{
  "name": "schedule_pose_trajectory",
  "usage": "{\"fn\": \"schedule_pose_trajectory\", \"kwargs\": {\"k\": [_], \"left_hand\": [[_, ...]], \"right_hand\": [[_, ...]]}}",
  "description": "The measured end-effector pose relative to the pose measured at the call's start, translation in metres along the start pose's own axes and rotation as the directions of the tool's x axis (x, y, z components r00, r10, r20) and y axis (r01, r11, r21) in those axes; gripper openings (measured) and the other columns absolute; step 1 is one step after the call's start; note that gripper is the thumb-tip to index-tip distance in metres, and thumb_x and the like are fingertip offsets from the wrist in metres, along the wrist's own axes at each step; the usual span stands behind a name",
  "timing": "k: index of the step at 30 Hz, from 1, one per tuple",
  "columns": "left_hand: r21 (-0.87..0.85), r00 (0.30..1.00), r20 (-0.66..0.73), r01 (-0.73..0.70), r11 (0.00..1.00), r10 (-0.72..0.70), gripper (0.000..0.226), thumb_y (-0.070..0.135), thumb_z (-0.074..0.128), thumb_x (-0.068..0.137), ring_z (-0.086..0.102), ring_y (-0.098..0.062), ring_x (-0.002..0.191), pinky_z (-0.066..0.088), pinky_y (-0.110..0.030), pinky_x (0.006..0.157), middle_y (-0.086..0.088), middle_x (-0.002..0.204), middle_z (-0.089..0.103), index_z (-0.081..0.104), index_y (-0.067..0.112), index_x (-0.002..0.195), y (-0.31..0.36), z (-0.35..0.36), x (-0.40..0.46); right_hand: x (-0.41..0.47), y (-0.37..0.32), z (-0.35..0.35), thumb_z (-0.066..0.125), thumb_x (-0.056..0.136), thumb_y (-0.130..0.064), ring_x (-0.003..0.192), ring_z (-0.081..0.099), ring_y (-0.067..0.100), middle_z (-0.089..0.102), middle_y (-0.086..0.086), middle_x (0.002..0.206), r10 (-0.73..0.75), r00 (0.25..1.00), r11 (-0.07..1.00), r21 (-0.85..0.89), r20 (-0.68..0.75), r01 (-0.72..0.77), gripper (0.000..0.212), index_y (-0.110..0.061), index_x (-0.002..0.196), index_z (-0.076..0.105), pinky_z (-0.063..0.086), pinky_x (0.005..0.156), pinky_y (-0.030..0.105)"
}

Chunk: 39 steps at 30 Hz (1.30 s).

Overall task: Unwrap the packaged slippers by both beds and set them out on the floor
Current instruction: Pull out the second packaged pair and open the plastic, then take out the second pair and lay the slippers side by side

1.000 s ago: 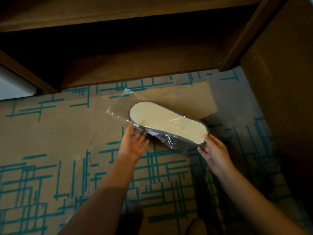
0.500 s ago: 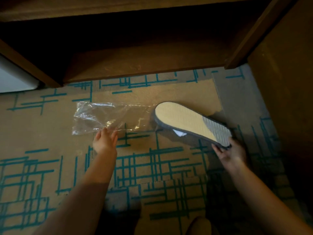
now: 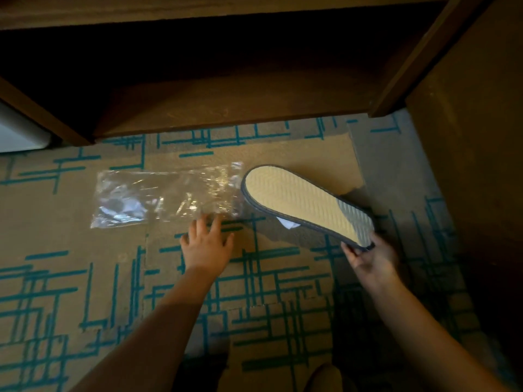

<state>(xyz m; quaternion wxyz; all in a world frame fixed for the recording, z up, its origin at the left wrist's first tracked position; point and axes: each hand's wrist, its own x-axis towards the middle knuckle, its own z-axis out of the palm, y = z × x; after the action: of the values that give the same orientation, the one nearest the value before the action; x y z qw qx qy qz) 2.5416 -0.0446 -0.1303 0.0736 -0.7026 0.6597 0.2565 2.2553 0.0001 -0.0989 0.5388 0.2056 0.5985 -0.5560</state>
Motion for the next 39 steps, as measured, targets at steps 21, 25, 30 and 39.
{"fn": "schedule_pose_trajectory", "kwargs": {"k": [21, 25, 30, 39], "left_hand": [[-0.135, 0.787, -0.279, -0.600, 0.789, 0.551, 0.045, -0.001, 0.071, 0.070, 0.060, -0.030, 0.110, 0.049, -0.046, 0.097, -0.017, 0.120, 0.062, 0.063, 0.008, 0.113, 0.004, 0.010, -0.004], [0.001, 0.734, -0.306, -0.636, 0.772, 0.606, 0.034, 0.010, 0.072, 0.072, 0.066, -0.027, 0.102, 0.054, -0.040, 0.089, -0.011, 0.110, 0.069, 0.067, 0.011, 0.106, 0.012, 0.010, -0.001], [0.099, 0.847, -0.089, -0.516, 0.851, 0.524, 0.080, 0.031, 0.067, 0.076, 0.013, -0.026, 0.144, 0.018, -0.052, 0.115, 0.000, 0.156, 0.013, 0.023, 0.026, 0.143, 0.019, 0.014, 0.000], [0.008, 0.850, -0.128, -0.514, 0.858, 0.511, 0.061, 0.013, 0.074, 0.071, 0.043, -0.040, 0.128, 0.043, -0.057, 0.101, -0.017, 0.138, 0.050, 0.053, 0.017, 0.128, 0.014, 0.008, 0.021]], "right_hand": [[0.001, 0.008, 0.004, 0.046, 0.096, -0.021, 0.121, 0.047, 0.030, 0.042, 0.018, 0.144, 0.033, 0.996, 0.984, -0.177, 0.089, -0.017, 0.046, -0.010, 0.140, 0.036, 0.044, 0.087, 0.041], [0.002, 0.014, -0.009, 0.055, 0.086, -0.030, 0.120, 0.052, 0.032, 0.047, 0.015, 0.140, 0.107, 0.988, 0.991, 0.067, 0.111, -0.115, 0.049, -0.011, 0.130, 0.047, 0.056, 0.077, 0.036], [-0.012, 0.042, -0.002, 0.043, 0.096, -0.025, 0.090, 0.064, 0.029, 0.064, 0.016, 0.110, 0.227, 0.961, 0.965, -0.169, 0.158, -0.201, 0.027, -0.007, 0.112, 0.056, 0.053, 0.076, 0.038], [0.017, 0.014, 0.010, 0.066, 0.081, -0.024, 0.144, 0.008, 0.028, 0.017, 0.003, 0.157, -0.223, 0.620, -0.638, -0.594, 0.752, 0.490, 0.078, -0.033, 0.146, 0.023, 0.019, 0.112, 0.054]]}}
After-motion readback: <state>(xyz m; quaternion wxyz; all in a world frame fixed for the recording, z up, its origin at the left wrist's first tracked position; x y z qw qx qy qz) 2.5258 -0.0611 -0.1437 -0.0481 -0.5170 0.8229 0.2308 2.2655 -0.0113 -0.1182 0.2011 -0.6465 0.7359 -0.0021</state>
